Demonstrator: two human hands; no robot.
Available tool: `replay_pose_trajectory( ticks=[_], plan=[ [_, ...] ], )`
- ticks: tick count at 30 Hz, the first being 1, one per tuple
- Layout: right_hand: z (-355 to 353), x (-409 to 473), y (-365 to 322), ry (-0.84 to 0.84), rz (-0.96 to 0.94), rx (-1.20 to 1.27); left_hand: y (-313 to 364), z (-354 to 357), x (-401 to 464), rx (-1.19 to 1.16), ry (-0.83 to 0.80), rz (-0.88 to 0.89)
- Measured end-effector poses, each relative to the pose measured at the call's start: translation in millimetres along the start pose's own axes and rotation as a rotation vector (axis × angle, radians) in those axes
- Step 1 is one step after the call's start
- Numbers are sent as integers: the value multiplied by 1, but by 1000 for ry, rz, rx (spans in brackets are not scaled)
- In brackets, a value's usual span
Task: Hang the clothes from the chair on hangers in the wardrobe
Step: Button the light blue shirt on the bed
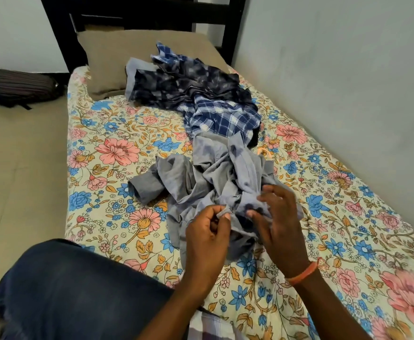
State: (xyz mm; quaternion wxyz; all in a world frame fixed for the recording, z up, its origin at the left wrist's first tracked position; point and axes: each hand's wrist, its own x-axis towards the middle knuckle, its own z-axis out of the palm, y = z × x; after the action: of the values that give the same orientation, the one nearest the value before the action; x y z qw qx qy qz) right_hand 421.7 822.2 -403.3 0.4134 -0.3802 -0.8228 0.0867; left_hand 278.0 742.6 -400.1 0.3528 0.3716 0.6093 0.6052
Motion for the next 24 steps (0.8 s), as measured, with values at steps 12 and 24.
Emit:
replay_pose_trajectory(
  ticks=[12,24],
  plan=[
    [-1,6,-22,-256,26,220,-6,-9,4,-128,-32,15],
    [-1,0,-24,-181,-187,39,-16,-18,11,-18,-147,68]
  ],
)
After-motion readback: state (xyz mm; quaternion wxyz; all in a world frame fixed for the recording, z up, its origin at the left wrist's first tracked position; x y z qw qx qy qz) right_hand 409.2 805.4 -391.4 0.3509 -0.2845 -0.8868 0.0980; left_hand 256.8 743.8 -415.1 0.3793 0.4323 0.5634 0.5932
